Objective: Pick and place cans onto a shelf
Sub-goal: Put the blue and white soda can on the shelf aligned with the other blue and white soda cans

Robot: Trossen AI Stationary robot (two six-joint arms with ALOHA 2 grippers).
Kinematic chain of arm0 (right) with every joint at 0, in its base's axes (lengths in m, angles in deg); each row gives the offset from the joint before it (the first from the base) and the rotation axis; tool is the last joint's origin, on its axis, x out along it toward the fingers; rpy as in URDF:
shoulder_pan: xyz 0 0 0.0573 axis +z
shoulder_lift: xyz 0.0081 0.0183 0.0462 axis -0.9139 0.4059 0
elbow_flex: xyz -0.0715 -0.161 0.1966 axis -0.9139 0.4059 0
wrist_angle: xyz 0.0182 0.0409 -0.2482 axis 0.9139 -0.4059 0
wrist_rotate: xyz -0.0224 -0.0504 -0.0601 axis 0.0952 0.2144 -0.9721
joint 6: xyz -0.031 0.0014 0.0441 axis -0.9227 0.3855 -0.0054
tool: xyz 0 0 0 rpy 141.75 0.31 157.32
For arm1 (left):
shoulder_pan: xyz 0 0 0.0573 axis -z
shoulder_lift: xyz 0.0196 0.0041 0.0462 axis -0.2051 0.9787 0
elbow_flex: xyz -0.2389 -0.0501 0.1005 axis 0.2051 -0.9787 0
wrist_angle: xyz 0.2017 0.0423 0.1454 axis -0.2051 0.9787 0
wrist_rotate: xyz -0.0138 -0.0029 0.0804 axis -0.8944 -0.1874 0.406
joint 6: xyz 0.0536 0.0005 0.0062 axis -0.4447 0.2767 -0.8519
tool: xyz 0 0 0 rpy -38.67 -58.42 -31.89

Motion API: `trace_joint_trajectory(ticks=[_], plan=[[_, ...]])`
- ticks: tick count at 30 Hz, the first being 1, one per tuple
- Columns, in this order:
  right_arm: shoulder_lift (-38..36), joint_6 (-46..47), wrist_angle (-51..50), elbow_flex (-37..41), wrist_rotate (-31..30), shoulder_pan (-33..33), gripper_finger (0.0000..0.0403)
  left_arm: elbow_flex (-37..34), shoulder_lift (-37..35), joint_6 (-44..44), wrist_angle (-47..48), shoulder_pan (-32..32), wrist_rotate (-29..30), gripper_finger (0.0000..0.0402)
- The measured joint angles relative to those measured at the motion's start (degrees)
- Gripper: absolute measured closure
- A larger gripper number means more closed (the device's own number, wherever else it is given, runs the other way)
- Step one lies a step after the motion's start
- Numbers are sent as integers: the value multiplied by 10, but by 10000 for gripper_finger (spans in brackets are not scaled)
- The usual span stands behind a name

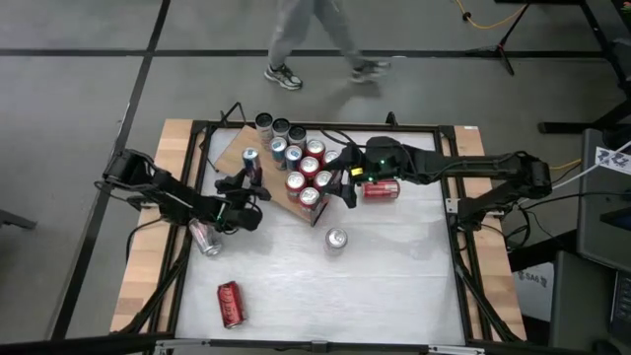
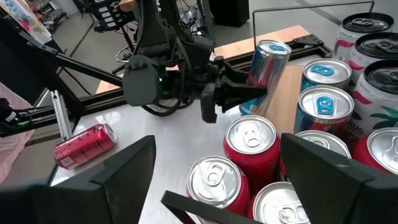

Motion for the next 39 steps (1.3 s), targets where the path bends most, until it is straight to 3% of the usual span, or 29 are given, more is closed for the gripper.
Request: trace_joint_trajectory(ticks=[14, 31, 39], plan=[[0, -4, -19, 0, 0, 1, 71, 1, -1, -109, 0, 30, -26, 163], [0, -13, -37, 0, 1, 1, 71, 0, 0, -111, 3, 29, -40, 150], [0, -13, -37, 0, 1, 1, 71, -1, 0, -111, -30, 29, -20, 150]])
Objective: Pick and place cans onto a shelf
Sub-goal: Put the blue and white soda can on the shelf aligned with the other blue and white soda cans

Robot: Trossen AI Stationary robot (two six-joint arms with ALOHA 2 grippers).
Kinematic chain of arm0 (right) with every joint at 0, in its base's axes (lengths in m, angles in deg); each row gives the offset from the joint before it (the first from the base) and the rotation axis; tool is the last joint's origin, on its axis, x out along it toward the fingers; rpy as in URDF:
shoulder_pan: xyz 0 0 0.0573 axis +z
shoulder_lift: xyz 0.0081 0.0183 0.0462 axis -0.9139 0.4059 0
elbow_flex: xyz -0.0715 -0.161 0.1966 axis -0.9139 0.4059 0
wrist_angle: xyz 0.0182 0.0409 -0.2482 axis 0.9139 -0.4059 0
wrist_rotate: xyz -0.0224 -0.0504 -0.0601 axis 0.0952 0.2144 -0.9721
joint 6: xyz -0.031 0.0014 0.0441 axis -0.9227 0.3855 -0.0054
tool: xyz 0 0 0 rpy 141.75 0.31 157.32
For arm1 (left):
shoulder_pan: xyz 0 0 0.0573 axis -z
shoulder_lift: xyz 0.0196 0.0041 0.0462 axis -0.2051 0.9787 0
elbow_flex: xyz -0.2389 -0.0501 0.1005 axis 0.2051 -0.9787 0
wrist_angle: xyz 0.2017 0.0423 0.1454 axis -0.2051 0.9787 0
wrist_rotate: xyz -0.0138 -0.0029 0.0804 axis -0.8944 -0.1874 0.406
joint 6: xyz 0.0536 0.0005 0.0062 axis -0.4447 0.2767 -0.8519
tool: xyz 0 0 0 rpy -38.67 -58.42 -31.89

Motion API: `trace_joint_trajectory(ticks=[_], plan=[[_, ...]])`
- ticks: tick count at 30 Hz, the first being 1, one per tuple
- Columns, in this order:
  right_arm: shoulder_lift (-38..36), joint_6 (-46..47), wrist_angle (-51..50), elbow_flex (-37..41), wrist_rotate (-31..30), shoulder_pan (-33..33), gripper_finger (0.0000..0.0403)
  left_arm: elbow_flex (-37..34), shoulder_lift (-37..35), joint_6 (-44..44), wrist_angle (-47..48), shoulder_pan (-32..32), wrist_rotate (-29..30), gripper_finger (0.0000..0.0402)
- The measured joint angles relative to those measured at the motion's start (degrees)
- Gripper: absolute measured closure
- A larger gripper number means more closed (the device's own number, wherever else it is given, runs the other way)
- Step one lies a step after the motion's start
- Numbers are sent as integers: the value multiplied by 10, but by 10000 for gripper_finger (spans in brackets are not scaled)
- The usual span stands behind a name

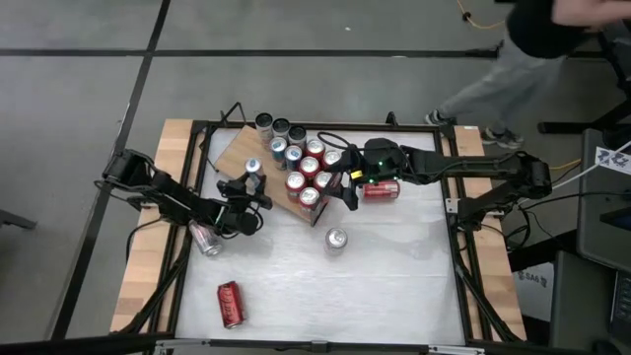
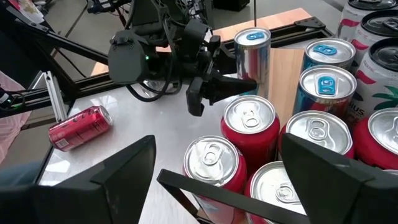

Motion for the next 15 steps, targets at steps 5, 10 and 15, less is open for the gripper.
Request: trace_joint_trajectory(ticks=[5, 10, 15], plan=[[0, 0, 0, 0, 0, 0, 71, 0, 0, 0, -4, 0, -2, 150], [0, 0, 0, 0, 0, 0, 71, 0, 0, 0, -5, 0, -3, 150], [0, 0, 0, 0, 0, 0, 71, 0, 0, 0, -5, 0, -3, 150]])
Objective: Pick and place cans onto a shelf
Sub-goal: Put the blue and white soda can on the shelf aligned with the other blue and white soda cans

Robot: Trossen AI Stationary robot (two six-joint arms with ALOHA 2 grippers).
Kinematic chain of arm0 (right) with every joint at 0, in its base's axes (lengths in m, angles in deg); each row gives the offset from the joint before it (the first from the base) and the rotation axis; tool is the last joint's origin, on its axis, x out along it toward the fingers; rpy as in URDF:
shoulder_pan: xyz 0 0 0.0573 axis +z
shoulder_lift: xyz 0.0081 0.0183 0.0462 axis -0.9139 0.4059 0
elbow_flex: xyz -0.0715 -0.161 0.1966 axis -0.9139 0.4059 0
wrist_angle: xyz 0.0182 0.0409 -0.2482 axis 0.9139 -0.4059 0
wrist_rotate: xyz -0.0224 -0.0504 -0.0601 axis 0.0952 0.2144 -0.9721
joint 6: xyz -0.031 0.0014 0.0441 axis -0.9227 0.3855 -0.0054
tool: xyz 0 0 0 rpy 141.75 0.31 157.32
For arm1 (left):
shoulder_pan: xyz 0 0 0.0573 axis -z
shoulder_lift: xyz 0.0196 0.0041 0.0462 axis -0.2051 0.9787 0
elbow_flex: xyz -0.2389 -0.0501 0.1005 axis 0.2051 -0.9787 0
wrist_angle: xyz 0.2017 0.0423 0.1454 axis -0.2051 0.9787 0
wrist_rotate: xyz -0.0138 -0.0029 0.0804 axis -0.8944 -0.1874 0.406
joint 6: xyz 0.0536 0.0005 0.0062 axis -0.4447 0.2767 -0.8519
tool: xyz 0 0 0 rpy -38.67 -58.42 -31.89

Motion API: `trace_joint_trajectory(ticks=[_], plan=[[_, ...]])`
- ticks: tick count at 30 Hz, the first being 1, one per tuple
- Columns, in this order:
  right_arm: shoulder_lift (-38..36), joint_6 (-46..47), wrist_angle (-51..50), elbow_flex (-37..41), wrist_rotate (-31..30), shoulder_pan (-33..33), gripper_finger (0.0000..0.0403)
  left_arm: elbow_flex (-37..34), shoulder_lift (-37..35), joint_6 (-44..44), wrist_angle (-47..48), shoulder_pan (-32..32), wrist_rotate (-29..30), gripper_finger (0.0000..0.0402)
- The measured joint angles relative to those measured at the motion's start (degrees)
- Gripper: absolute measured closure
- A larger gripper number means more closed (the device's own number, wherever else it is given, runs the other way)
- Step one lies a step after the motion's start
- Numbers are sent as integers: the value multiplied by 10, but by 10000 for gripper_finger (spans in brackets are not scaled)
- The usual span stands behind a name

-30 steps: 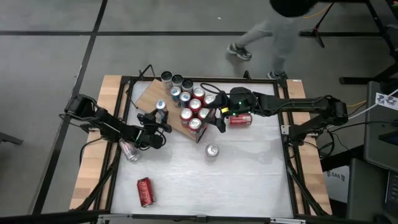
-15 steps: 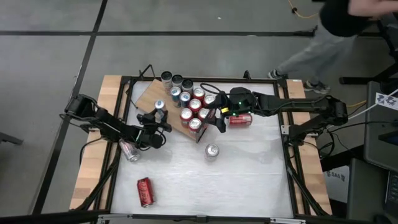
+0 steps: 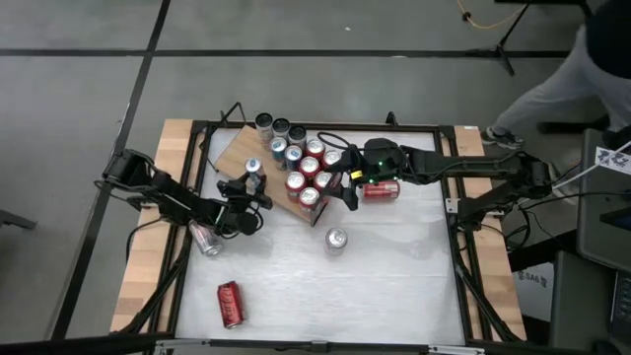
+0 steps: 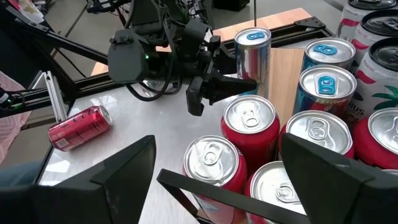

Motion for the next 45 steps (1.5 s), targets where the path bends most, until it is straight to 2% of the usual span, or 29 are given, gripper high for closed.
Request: trace_joint_trajectory(ticks=[34, 37, 45], plan=[[0, 0, -7, 0, 0, 0, 71, 1, 0, 0, -1, 0, -21, 149], [0, 0, -7, 0, 0, 0, 71, 1, 0, 1, -2, 0, -31, 136], [0, 0, -7, 0, 0, 0, 71, 1, 0, 4, -1, -2, -47, 72]])
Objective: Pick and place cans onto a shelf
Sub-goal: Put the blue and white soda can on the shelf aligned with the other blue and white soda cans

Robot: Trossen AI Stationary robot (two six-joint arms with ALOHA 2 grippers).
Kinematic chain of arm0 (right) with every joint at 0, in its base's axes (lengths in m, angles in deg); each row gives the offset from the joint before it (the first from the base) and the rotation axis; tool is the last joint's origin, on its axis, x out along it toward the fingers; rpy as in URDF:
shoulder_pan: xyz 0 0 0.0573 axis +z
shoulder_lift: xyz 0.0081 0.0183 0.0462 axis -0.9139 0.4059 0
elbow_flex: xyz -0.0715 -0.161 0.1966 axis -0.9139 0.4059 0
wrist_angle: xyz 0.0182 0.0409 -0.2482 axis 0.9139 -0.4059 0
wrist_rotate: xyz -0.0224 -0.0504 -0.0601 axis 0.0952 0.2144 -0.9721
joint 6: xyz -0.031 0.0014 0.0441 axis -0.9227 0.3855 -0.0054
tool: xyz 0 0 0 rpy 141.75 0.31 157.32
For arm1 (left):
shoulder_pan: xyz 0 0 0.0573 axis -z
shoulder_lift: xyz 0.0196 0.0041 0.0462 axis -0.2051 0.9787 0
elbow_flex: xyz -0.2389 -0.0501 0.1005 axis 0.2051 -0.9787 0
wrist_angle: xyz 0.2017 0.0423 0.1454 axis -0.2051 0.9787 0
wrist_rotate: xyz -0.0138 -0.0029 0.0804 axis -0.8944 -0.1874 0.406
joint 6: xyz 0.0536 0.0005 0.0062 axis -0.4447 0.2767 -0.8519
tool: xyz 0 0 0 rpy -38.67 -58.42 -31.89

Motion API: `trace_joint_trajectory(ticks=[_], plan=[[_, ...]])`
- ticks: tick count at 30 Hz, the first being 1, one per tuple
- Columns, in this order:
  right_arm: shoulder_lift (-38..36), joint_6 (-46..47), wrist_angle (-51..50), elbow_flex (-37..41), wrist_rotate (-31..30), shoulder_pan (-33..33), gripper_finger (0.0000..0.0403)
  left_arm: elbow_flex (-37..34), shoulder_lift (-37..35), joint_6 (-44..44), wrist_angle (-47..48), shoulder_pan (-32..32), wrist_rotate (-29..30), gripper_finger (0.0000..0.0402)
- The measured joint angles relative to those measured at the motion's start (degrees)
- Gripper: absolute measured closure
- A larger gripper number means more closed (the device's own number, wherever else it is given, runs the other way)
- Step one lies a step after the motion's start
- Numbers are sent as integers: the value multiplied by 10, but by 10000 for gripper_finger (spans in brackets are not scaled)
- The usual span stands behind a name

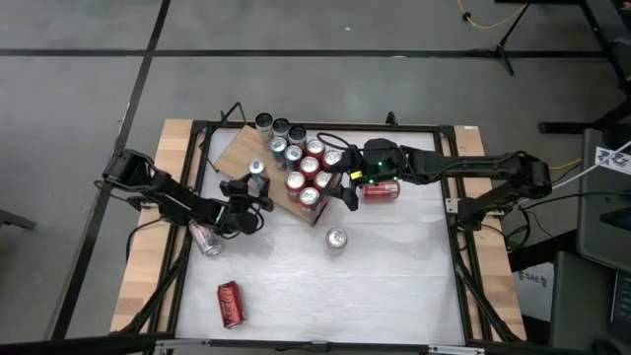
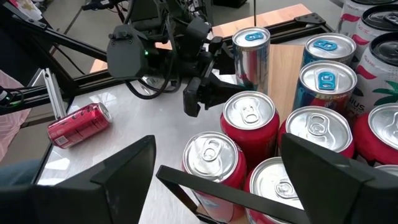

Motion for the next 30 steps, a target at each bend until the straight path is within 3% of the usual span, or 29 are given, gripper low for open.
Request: trace_joint_trajectory(ticks=[13, 30], plan=[[0, 0, -3, 0, 0, 0, 71, 0, -22, -4, 3, 29, -10, 63], [0, 0, -6, 0, 0, 0, 71, 0, -87, -5, 105, 60, -13, 63]])
